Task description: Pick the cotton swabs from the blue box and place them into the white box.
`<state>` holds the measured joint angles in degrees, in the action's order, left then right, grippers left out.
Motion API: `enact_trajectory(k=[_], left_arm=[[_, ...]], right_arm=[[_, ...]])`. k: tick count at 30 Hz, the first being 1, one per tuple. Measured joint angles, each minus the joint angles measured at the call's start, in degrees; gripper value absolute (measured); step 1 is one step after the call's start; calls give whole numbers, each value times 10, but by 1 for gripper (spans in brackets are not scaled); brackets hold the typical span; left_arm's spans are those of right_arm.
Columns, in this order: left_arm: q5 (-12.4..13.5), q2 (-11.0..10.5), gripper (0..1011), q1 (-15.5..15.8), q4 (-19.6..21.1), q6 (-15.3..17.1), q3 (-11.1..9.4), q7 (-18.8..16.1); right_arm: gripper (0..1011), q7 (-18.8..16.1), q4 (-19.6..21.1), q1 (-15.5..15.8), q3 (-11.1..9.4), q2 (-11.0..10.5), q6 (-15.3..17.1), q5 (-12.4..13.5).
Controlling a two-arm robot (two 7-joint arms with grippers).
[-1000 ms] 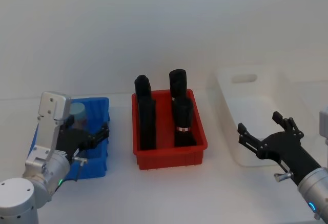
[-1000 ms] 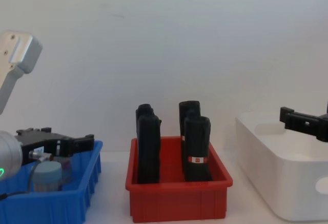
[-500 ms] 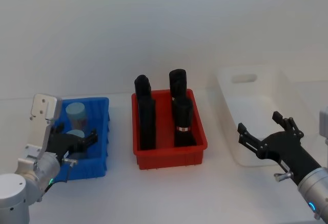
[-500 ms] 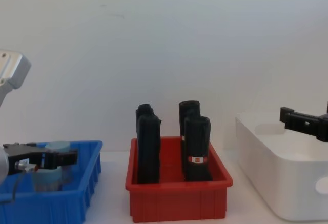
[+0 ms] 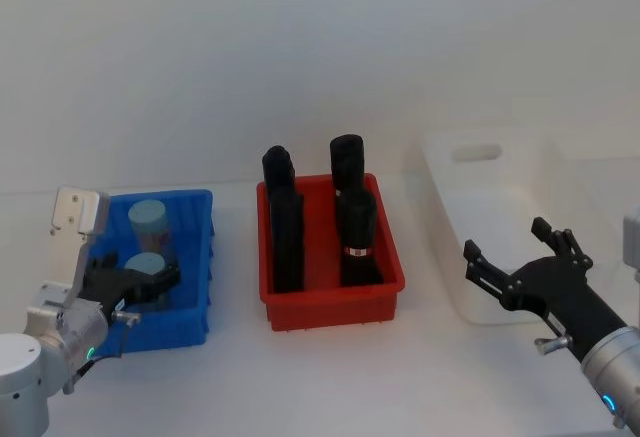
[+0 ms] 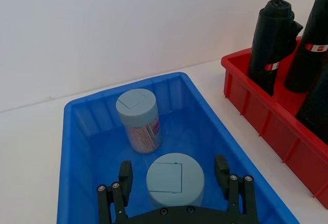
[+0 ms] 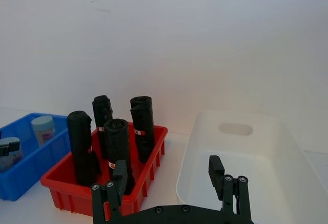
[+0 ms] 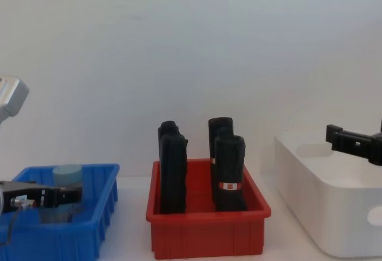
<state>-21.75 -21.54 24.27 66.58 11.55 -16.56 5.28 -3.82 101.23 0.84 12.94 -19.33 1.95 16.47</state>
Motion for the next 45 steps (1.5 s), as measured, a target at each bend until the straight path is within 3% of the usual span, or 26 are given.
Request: enact_trajectory(k=[9,21,29,36,45], left_arm=[[-7,4,984,13,-27,0,4,10],[-15,8,676,25,-50,-5,10,27],[-15,8,658,29,-54,-5,13,36],[-6,4,658,28,-35,-2,15,47],[15,-7,658,21,30,22,18,76]], right_arm=[[1002,0,0,0,0,0,0,0],[1002,0,0,0,0,0,0,0],[1001,0,0,0,0,0,0,0],[1002,0,0,0,0,0,0,0],[1001,0,0,0,0,0,0,0]])
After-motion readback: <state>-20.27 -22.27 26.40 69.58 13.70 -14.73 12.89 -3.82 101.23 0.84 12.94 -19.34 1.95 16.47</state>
